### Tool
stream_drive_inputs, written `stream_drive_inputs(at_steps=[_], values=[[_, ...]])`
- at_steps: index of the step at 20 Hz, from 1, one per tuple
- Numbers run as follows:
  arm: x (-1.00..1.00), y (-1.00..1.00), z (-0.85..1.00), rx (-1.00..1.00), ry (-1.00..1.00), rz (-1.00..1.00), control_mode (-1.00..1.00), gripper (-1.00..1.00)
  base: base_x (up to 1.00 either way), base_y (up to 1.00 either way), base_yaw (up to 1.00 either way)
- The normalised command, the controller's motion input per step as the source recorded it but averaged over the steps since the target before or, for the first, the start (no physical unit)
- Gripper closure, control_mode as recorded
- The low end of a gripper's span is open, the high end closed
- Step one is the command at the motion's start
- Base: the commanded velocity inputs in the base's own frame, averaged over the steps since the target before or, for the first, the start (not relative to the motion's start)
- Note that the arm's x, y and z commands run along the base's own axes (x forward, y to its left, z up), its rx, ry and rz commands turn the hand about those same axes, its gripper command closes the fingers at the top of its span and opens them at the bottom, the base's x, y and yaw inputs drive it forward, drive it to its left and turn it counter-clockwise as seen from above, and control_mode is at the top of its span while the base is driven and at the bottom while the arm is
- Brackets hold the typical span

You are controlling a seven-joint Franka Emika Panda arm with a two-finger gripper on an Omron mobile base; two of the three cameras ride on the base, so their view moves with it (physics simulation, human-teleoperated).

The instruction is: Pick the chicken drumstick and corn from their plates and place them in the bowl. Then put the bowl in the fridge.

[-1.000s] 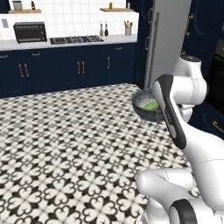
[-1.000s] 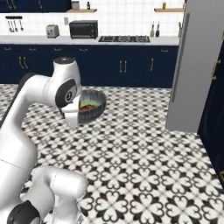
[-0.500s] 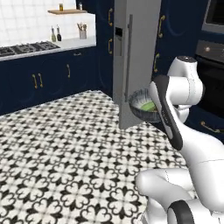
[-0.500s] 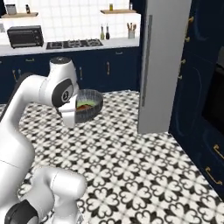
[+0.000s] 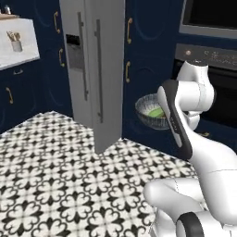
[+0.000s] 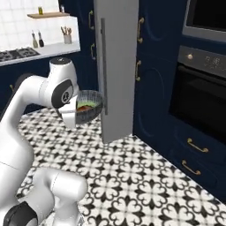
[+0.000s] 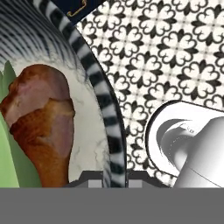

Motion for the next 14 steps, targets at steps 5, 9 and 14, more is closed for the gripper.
stream_drive_inputs(at_steps=[5, 9, 14], values=[[0.0, 0.0, 0.0, 0.0, 0.0, 0.0, 1.0, 1.0, 0.86, 0.99, -0.61], [0.0, 0.0, 0.0, 0.0, 0.0, 0.0, 1.0, 1.0, 0.51, 1.0, -0.57], [0.0, 0.0, 0.0, 0.0, 0.0, 0.0, 1.0, 1.0, 0.02, 1.0, -0.49]])
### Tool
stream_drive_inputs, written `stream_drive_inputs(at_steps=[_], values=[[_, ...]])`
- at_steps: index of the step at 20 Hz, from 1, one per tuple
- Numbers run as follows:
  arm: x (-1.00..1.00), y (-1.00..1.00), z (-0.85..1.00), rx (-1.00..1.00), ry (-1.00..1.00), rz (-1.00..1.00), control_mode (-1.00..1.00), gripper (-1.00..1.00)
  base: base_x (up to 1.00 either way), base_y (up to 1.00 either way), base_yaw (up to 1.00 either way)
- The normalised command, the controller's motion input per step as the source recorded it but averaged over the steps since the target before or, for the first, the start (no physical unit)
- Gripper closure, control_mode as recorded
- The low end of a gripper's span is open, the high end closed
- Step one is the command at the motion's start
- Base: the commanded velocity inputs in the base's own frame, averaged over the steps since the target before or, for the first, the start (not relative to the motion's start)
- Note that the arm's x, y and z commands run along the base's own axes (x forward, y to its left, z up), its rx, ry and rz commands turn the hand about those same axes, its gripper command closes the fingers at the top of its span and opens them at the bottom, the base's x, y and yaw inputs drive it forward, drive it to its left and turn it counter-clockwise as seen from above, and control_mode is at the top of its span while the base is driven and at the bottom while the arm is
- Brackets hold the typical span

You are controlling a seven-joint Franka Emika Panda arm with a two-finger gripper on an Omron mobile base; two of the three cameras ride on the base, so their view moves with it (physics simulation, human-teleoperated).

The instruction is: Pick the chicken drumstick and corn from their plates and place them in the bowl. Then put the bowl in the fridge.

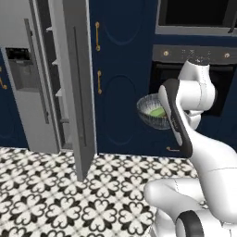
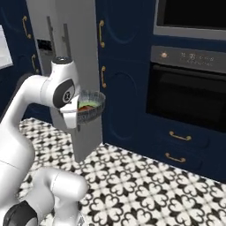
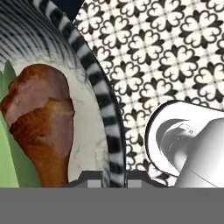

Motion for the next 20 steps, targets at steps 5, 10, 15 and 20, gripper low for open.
stream_drive_inputs(at_steps=[5, 10, 15, 20], values=[[0.0, 0.0, 0.0, 0.0, 0.0, 0.0, 1.0, 1.0, -0.08, 1.0, -0.36], [0.0, 0.0, 0.0, 0.0, 0.0, 0.0, 1.0, 1.0, -0.33, 1.0, -0.36], [0.0, 0.0, 0.0, 0.0, 0.0, 0.0, 1.0, 1.0, -0.05, 1.0, -0.41], [0.0, 0.0, 0.0, 0.0, 0.0, 0.0, 1.0, 1.0, 0.0, 1.0, -0.38]])
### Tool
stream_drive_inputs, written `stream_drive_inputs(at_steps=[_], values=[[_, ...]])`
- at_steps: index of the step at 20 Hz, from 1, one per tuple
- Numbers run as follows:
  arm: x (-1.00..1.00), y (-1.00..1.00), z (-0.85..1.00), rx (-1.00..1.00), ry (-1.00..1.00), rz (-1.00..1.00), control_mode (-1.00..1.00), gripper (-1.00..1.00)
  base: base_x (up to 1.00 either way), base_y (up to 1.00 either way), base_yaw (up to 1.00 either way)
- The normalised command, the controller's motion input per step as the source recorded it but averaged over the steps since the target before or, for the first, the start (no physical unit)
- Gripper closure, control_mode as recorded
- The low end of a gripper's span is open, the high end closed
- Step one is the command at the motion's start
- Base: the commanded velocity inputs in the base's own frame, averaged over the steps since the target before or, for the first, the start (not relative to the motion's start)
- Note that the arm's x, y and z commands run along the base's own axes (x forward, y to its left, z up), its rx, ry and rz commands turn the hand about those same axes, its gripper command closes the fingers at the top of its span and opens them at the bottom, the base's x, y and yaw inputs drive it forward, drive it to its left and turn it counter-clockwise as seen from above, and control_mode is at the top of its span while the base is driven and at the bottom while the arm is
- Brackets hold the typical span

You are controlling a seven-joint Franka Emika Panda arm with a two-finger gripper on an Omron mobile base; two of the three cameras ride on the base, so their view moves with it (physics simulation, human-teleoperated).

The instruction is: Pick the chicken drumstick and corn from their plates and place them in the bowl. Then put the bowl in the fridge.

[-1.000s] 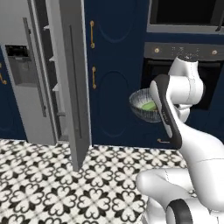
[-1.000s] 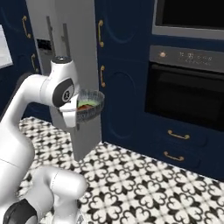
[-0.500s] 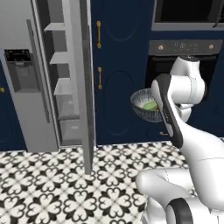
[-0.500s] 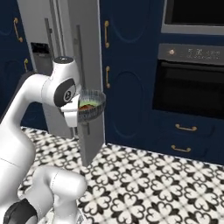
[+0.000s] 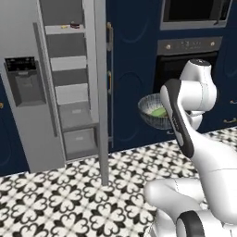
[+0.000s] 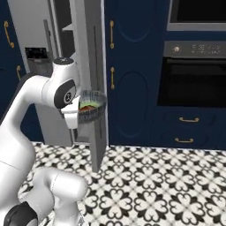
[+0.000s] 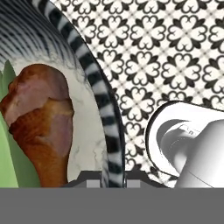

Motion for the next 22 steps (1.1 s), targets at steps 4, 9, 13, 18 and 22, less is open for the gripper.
stream_drive_inputs(at_steps=[4, 9, 13, 18, 22], values=[[0.0, 0.0, 0.0, 0.0, 0.0, 0.0, 1.0, 1.0, 0.03, 1.0, -0.36], [0.0, 0.0, 0.0, 0.0, 0.0, 0.0, 1.0, 1.0, 0.16, 1.0, -0.36], [0.0, 0.0, 0.0, 0.0, 0.0, 0.0, 1.0, 1.0, 0.47, 1.0, -0.24], [0.0, 0.0, 0.0, 0.0, 0.0, 0.0, 1.0, 1.0, 0.94, 0.92, -0.11], [0.0, 0.0, 0.0, 0.0, 0.0, 0.0, 1.0, 1.0, 1.0, 0.26, -0.05]])
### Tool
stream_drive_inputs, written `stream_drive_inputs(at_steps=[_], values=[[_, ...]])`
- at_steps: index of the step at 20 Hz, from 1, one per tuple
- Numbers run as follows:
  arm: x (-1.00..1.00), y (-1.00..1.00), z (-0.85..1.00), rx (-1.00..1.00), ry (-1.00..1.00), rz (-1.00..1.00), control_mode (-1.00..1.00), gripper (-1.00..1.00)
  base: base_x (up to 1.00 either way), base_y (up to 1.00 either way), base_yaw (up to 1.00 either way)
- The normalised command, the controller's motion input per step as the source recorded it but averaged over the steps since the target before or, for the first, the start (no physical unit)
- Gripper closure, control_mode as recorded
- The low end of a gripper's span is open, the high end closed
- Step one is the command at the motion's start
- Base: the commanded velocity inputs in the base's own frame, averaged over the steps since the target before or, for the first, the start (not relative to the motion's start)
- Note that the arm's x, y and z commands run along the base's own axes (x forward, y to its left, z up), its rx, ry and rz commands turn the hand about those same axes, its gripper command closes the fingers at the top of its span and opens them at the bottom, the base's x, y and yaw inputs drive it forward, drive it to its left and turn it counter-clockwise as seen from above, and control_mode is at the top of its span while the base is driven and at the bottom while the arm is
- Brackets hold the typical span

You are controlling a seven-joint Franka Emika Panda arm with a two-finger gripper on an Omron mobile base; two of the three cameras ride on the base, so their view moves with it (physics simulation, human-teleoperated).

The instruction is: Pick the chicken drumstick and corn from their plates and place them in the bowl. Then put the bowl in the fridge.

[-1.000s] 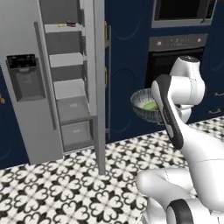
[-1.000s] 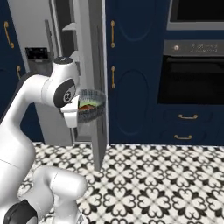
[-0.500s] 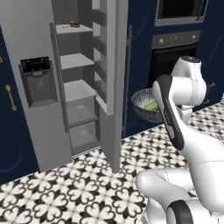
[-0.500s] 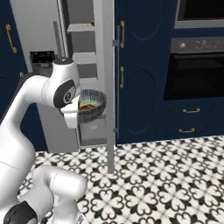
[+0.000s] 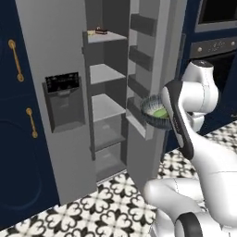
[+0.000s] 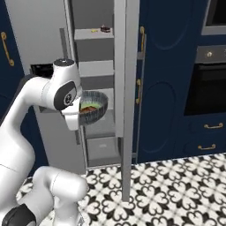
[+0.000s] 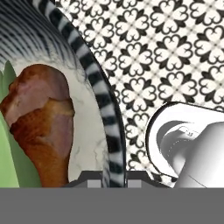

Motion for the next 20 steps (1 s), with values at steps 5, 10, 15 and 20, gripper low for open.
stream_drive_inputs(at_steps=[5, 10, 15, 20], values=[[0.0, 0.0, 0.0, 0.0, 0.0, 0.0, 1.0, 1.0, 0.96, 0.23, 0.04], [0.0, 0.0, 0.0, 0.0, 0.0, 0.0, 1.0, 1.0, 0.7, 0.03, 0.13], [0.0, 0.0, 0.0, 0.0, 0.0, 0.0, 1.0, 1.0, 0.25, 0.0, 0.12], [0.0, 0.0, 0.0, 0.0, 0.0, 0.0, 1.0, 1.0, 0.51, -0.35, 0.28]])
